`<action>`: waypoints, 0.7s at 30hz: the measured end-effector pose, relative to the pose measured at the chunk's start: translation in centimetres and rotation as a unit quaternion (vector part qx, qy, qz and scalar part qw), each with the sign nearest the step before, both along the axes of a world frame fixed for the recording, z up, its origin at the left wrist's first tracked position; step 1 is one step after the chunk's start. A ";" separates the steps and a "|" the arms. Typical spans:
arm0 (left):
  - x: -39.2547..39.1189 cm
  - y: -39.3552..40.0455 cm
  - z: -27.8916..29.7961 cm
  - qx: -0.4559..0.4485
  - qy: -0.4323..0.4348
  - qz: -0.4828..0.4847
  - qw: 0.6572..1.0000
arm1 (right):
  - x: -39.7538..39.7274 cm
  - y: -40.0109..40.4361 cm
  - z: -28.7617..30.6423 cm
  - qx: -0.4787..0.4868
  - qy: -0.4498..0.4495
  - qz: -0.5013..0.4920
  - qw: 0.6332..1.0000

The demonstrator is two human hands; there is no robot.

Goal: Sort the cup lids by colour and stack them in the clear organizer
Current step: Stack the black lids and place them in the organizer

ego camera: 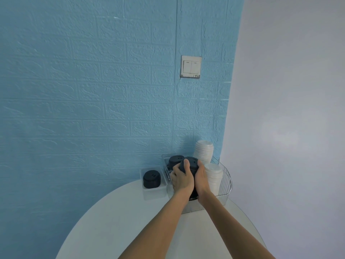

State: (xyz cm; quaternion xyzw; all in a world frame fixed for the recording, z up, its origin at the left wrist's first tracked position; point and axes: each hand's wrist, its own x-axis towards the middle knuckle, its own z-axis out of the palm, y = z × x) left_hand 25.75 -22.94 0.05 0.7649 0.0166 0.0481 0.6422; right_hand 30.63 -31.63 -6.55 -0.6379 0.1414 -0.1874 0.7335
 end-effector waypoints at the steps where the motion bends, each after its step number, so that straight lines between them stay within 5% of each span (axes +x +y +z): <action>1: 0.1 0.0 -0.2 -0.002 -0.004 0.000 1.000 | 0.0 0.0 0.0 -0.003 0.005 0.000 1.000; 6: 0.0 -0.1 -0.7 -0.023 -0.024 0.022 0.999 | -4.9 3.1 4.3 -0.070 -0.006 -0.004 0.998; 21: -0.2 0.1 -1.2 -0.093 -0.089 0.032 0.991 | -5.2 3.6 4.0 -0.120 0.016 -0.015 0.993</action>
